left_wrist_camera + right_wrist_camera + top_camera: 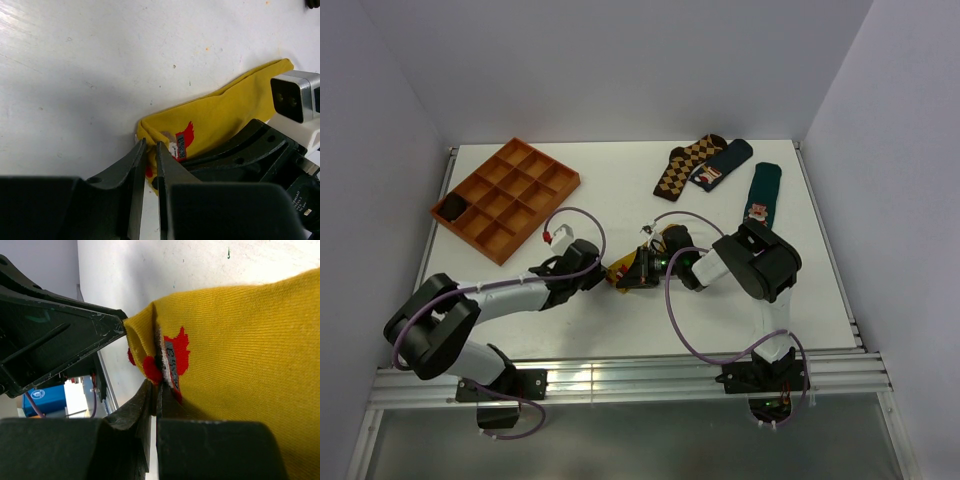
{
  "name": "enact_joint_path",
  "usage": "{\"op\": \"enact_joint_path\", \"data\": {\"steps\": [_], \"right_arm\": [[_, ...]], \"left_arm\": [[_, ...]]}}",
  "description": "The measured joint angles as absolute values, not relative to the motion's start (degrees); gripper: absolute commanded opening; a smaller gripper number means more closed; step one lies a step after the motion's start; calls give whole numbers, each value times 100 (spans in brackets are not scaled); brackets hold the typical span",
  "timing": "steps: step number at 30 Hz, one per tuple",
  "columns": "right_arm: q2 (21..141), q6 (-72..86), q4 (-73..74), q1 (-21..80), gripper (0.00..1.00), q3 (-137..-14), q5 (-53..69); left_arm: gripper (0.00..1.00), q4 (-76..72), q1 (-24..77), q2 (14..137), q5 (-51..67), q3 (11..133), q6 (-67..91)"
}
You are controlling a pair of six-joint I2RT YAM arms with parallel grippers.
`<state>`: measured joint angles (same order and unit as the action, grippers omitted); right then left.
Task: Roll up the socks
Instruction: Roll the sock at the center of the board.
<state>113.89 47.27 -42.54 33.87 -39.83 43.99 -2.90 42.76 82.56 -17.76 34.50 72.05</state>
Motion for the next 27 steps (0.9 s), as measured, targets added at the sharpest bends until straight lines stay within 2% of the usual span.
{"op": "enact_joint_path", "data": {"steps": [20, 21, 25, 27], "right_arm": [[11358, 4716, -4097, 3387, 1, -4025, 4381], [11338, 4700, -4066, 3387, 3, -4025, 4364], [11144, 4560, -3767, 3387, 25, -4016, 4180], [10923, 4442, -3520, 3387, 31, -3975, 4007]], "left_arm": [[17, -683, 4274, 8886, -1632, 3647, 7172], [16, -714, 4274, 8906, -1632, 3647, 7179], [16, -753, 4285, 8923, -1629, 3647, 7183], [16, -751, 4294, 8923, -1632, 3647, 7181]]}}
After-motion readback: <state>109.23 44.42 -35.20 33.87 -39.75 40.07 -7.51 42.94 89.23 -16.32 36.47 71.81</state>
